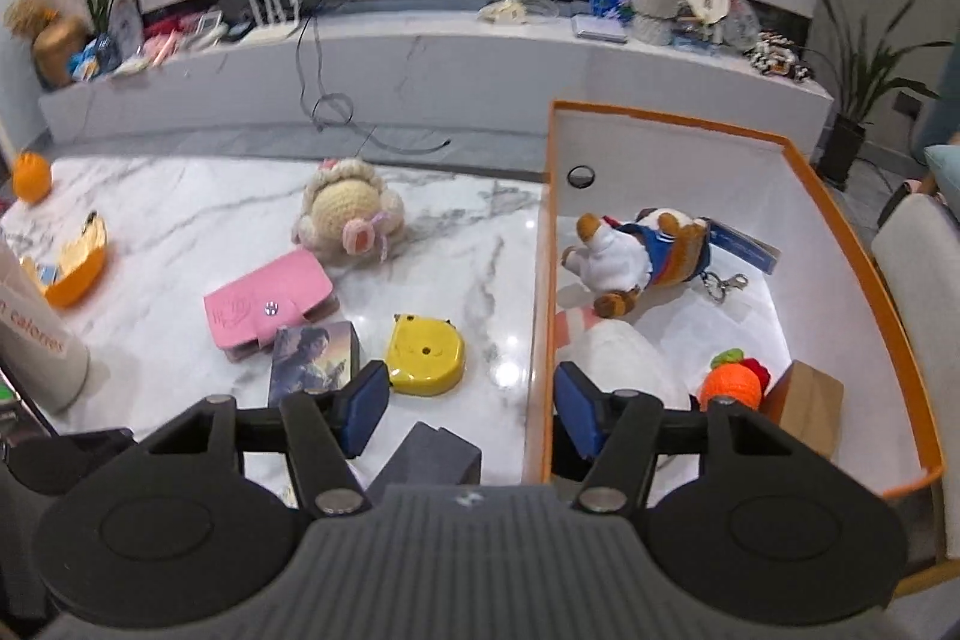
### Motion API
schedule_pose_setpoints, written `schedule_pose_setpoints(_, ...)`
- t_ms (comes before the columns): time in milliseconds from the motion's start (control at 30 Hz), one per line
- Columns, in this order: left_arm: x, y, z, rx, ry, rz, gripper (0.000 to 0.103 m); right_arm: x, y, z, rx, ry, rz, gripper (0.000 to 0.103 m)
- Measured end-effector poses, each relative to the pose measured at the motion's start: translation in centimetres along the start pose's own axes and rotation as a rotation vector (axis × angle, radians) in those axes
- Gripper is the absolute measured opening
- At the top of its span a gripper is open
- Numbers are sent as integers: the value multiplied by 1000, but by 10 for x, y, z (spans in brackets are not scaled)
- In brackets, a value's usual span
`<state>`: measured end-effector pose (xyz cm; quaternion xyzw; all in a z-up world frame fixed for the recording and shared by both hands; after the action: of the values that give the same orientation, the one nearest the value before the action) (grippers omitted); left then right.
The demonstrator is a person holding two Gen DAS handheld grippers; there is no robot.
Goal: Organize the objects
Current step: 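Grasp the white Vaseline tube with the left gripper while the right gripper grasps the grey case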
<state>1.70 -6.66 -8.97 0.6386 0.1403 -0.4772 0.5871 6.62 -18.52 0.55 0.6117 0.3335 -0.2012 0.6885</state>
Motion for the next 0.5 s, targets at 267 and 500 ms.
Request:
schedule_pose_setpoints(267,13,1,3,24,8,-3,83,-21,-18,-33,-39,13,93,57)
schedule_pose_setpoints(500,19,-8,-5,19,42,-59,65,-11,-46,-42,8,-47,28,52)
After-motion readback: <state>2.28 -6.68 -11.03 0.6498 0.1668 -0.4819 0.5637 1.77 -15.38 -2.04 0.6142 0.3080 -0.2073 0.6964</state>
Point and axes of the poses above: each gripper's, at about its wrist camera, not at the fingertips, and x roughly the way its jaws point, z to its right, y to its top, the point moved 5 cm from there along x, roughly the way its jaws point, and after that the axes turned 4 degrees about -y, right-handed, at the moved point
